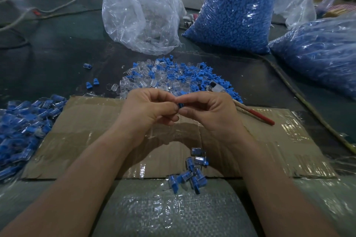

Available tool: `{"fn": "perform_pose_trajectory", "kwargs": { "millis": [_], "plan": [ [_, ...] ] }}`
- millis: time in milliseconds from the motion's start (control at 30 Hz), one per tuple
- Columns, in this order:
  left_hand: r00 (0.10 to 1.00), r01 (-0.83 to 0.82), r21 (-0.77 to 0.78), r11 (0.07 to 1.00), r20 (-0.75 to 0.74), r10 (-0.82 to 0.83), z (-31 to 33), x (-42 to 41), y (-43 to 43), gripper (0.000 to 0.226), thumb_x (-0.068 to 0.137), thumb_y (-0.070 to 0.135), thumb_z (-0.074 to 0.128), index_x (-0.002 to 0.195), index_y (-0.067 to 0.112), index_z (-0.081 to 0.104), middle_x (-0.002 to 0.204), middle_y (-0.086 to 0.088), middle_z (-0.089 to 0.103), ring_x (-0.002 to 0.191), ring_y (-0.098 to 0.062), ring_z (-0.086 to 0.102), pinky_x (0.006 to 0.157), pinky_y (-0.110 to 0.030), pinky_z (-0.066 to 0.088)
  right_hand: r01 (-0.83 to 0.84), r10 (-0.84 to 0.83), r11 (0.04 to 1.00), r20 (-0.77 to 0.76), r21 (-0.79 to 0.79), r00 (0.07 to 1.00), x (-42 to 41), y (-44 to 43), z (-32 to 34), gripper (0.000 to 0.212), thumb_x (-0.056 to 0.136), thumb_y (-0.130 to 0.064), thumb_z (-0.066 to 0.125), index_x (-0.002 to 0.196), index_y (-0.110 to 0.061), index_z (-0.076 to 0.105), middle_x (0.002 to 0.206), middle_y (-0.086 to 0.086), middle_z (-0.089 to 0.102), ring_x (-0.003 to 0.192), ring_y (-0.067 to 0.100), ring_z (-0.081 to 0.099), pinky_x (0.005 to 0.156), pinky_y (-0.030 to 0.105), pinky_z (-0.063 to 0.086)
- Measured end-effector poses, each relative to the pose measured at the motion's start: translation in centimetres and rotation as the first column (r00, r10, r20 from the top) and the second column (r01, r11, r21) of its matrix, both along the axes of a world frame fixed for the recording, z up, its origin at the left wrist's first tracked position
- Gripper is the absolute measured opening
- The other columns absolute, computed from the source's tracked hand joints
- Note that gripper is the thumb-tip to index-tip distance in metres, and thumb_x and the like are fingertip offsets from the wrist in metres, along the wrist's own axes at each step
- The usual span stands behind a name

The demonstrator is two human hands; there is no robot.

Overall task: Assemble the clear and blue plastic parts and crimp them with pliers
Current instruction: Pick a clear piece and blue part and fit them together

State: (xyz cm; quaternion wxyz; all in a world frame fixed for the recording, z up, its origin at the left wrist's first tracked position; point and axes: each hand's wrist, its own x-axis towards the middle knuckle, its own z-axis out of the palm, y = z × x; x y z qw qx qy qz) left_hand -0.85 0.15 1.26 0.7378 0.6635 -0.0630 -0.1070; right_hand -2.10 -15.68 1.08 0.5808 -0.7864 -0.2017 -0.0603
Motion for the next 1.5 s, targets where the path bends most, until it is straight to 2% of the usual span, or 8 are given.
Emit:
{"fn": "perform_pose_trajectory", "kwargs": {
  "millis": [100,400,533,800,900,1100,1267,1500],
  "plan": [
    [1.000,0.003,-0.007,1.000,-0.006,-0.003,-0.05,0.01,0.03,0.012,0.059,0.002,0.067,0.070,0.004,0.065,0.057,-0.007,0.066,0.049,-0.014,0.062,0.047,-0.018,0.051,0.013,-0.012,0.999,0.035,-0.034,0.999,0.07,-0.07,-0.07,0.036,0.071,0.002,0.070,0.087,-0.030,0.068,0.075,-0.025,0.067,0.079,-0.002,0.066,0.070,0.010,0.049],
    [1.000,0.020,0.002,1.000,-0.007,-0.020,-0.30,0.05,-0.14,0.008,0.067,-0.003,0.066,0.070,0.004,0.065,0.056,-0.006,0.066,0.048,-0.013,0.062,0.047,-0.018,0.050,0.042,-0.033,0.996,0.106,-0.081,0.994,0.06,-0.31,-0.24,0.032,0.069,-0.003,0.073,0.092,-0.024,0.067,0.076,-0.022,0.065,0.077,-0.002,0.066,0.071,0.011,0.051],
    [1.000,0.004,-0.034,0.999,-0.021,-0.005,-0.29,-0.09,-0.15,0.013,0.055,0.007,0.068,0.068,0.005,0.065,0.056,-0.007,0.066,0.047,-0.013,0.062,0.046,-0.018,0.050,0.065,-0.049,0.994,0.159,-0.094,0.986,0.08,-0.22,-0.34,0.034,0.070,-0.004,0.073,0.099,-0.019,0.065,0.081,-0.021,0.064,0.078,-0.001,0.066,0.073,0.014,0.052],
    [0.999,-0.005,-0.075,0.997,-0.049,0.001,-0.27,0.08,-0.07,0.015,0.053,0.008,0.068,0.068,0.006,0.066,0.058,-0.009,0.066,0.048,-0.015,0.063,0.046,-0.018,0.050,0.041,-0.033,0.997,0.135,-0.059,0.990,0.22,-0.40,-0.53,0.040,0.072,0.001,0.070,0.094,-0.031,0.063,0.078,-0.024,0.065,0.084,-0.003,0.065,0.073,0.010,0.049],
    [0.998,0.006,-0.097,0.995,-0.055,-0.011,-0.24,0.08,0.01,0.010,0.054,0.005,0.068,0.064,0.007,0.067,0.058,-0.010,0.066,0.048,-0.016,0.063,0.045,-0.018,0.050,0.057,-0.044,0.996,0.167,-0.073,0.985,0.18,-0.34,-0.53,0.033,0.072,-0.003,0.071,0.096,-0.025,0.066,0.076,-0.026,0.065,0.079,-0.003,0.065,0.070,0.010,0.049],
    [0.997,0.034,-0.149,0.988,-0.062,-0.044,-0.15,0.19,0.14,0.019,0.070,-0.015,0.051,0.072,-0.001,0.063,0.057,-0.010,0.064,0.050,-0.018,0.063,0.046,-0.020,0.050,0.106,-0.090,0.992,0.206,-0.072,0.975,0.30,-0.43,-0.66,0.037,0.073,0.000,0.070,0.106,-0.014,0.062,0.084,-0.021,0.063,0.079,-0.008,0.064,0.071,0.008,0.049],
    [0.996,0.029,-0.150,0.988,-0.074,-0.040,0.00,0.07,-0.01,0.020,0.051,0.001,0.063,0.071,0.000,0.063,0.058,-0.011,0.065,0.050,-0.018,0.064,0.045,-0.019,0.051,0.137,-0.103,0.984,0.263,-0.116,0.959,0.32,-0.47,-0.74,0.035,0.074,-0.002,0.069,0.106,-0.014,0.061,0.088,-0.014,0.064,0.081,-0.007,0.063,0.074,0.011,0.050],
    [0.996,0.022,-0.140,0.990,-0.079,-0.033,-0.15,0.08,0.02,0.015,0.053,0.000,0.064,0.067,0.002,0.065,0.058,-0.012,0.065,0.051,-0.018,0.065,0.046,-0.019,0.051,0.163,-0.105,0.972,0.309,-0.170,0.945,0.23,-0.46,-0.54,0.035,0.075,-0.001,0.068,0.107,-0.014,0.060,0.090,-0.008,0.064,0.086,0.001,0.063,0.077,0.013,0.051]
  ]
}}
